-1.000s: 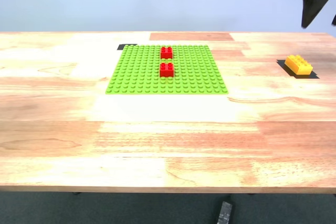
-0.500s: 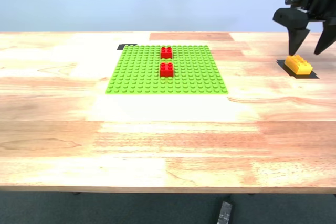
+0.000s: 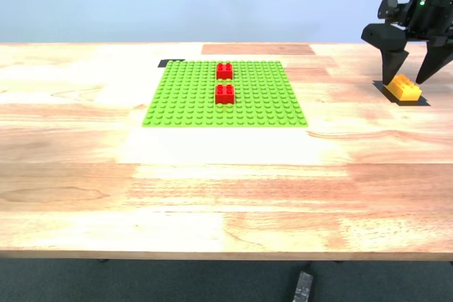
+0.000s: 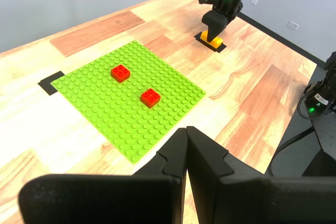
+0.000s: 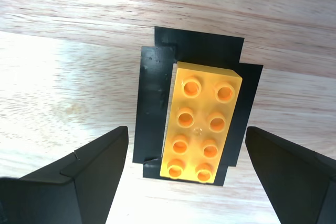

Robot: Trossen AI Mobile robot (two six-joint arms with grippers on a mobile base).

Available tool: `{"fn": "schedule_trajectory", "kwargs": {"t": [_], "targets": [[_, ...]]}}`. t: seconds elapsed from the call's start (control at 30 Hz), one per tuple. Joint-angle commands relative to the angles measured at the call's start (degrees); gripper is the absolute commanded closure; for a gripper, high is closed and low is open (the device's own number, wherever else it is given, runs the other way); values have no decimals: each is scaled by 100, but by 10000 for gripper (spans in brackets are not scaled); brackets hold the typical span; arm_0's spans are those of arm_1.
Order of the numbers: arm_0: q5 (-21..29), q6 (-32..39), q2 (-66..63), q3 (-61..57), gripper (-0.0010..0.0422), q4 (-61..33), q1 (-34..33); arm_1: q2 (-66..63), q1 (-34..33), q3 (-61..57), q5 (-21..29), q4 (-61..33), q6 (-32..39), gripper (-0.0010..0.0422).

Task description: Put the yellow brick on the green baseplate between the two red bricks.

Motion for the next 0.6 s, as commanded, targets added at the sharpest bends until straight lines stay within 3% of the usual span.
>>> {"fn": "schedule_trajectory", "kwargs": {"t": [0.03, 0.27, 0.6], "targets": [[0, -15, -2, 4, 413, 4, 2, 120, 4, -13, 42, 7, 48, 114], [2, -20, -2, 48, 412, 4, 0, 175, 4, -61, 66, 116, 61, 190], [4, -20, -17, 22, 413, 2, 0, 72, -4, -184, 37, 361, -61, 375]]}}
